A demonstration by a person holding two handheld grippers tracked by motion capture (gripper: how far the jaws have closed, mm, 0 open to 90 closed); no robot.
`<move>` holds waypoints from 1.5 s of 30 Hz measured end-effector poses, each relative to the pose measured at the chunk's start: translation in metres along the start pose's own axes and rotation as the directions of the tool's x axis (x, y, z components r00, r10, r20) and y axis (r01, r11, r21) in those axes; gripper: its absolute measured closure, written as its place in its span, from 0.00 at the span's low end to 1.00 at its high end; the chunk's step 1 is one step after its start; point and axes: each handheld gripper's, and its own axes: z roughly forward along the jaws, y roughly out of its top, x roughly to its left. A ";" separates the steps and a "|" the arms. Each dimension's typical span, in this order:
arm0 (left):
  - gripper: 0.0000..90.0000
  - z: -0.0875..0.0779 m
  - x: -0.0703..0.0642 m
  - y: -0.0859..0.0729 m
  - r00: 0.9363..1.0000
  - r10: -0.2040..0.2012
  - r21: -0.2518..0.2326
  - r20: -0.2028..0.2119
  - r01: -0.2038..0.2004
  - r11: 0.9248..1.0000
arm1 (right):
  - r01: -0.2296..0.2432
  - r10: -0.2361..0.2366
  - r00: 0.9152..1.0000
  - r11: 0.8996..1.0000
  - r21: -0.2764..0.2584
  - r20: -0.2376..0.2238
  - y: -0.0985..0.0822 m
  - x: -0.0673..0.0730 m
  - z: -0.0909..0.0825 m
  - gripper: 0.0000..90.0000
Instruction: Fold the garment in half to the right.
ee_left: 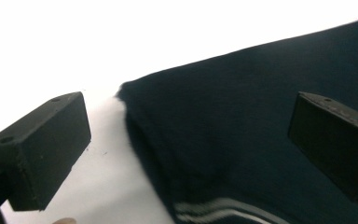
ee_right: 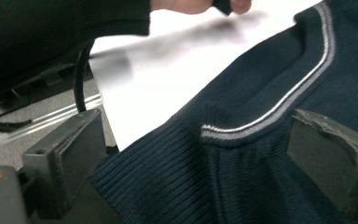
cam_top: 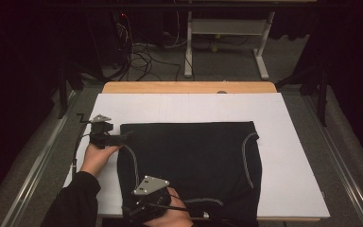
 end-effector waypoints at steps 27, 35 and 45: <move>0.80 0.023 -0.006 -0.014 0.999 0.031 0.036 -0.025 -0.030 0.999 | 0.042 -0.058 0.996 0.977 0.208 0.074 0.002 0.013 0.034 0.11; 0.81 0.021 -0.008 -0.016 0.999 0.043 0.020 -0.026 -0.043 0.999 | 0.027 -0.060 0.985 0.980 0.199 0.164 0.003 0.012 0.029 0.48; 0.81 0.021 -0.009 -0.016 0.998 0.051 0.023 -0.036 -0.050 0.998 | 0.017 -0.055 0.980 0.980 0.197 0.190 0.004 0.007 0.026 0.85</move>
